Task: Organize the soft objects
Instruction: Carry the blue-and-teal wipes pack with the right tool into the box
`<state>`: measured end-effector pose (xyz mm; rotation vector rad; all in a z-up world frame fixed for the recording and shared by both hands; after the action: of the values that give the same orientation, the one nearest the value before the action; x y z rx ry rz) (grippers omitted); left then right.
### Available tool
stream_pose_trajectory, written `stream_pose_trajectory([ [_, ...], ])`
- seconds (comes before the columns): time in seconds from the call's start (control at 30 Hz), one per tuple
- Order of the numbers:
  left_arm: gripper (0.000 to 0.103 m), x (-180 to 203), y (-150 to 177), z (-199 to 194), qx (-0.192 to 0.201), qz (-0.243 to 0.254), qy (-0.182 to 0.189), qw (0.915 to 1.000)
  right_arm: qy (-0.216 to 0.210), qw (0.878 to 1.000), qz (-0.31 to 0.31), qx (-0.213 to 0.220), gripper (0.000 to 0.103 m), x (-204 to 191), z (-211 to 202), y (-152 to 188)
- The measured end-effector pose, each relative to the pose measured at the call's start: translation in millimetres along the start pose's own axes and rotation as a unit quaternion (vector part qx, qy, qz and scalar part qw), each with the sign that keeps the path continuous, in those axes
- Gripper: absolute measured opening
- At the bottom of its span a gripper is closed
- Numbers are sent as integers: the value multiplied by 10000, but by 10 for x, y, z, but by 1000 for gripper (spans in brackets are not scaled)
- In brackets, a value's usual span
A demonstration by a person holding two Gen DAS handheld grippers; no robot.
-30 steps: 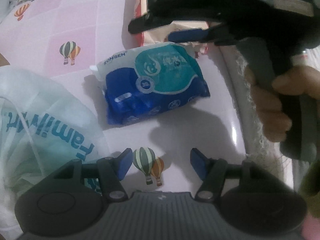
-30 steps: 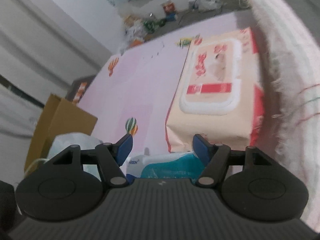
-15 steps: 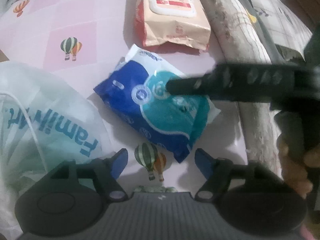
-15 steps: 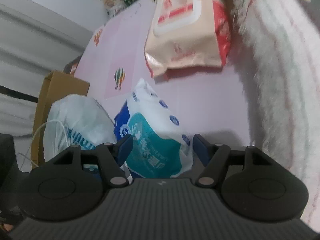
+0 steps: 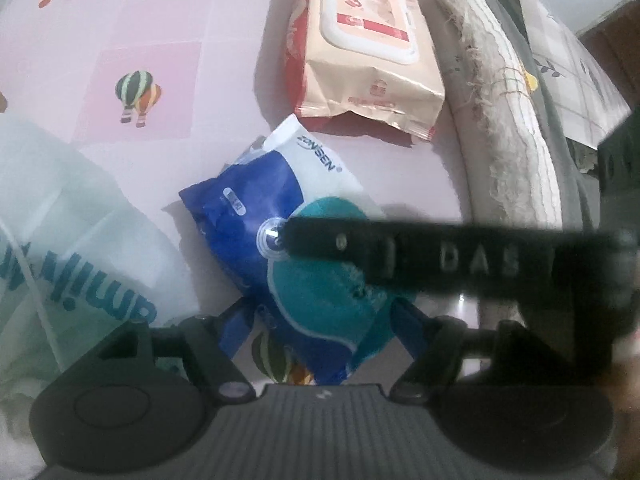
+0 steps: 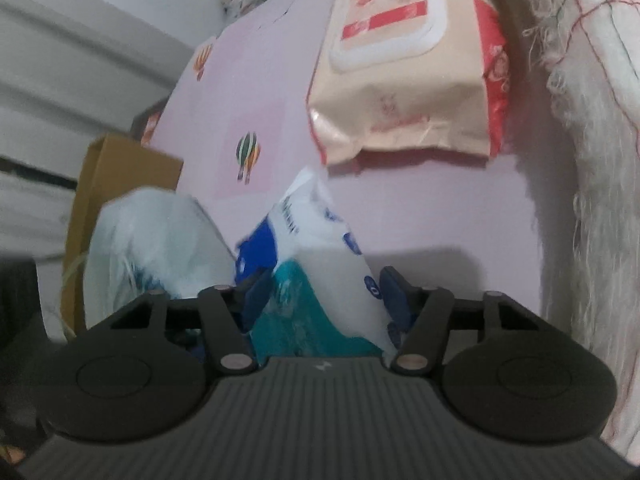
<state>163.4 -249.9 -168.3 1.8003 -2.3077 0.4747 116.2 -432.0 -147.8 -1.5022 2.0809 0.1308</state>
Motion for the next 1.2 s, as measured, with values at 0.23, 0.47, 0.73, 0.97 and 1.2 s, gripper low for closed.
stream_pose_trajectory([
  [0.23, 75, 166, 152, -99, 100, 424, -42, 9990, -193, 9986, 491, 94, 46, 75, -148, 220],
  [0.47, 75, 276, 343, -409, 258, 775, 125, 9966, -152, 9961, 774, 385, 44, -37, -462, 482],
  [0.73, 75, 123, 461, -1027, 599, 956, 299, 9932, -23, 9926, 927, 783, 44, -563, -852, 622],
  [0.97, 76, -454, 568, -1715, 906, 999, 255, 9905, -127, 9900, 961, 1022, 44, -1417, -814, 651],
  [1.2, 76, -1482, 722, -2426, 1242, 478, -257, 9908, -666, 9925, 590, 836, 44, -2477, -362, 560],
])
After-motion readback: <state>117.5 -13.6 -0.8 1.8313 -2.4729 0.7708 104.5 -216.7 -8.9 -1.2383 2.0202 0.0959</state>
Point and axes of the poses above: each gripper's, at about its wrist camera, not at the fingertips, and z roughly the way its jaws point, x to its right, y to its underside, the point moved 2 cm from there along z, roughly the way its jaws point, and after that the axes turned 5 degrees about -z, right-handed, at the moved point
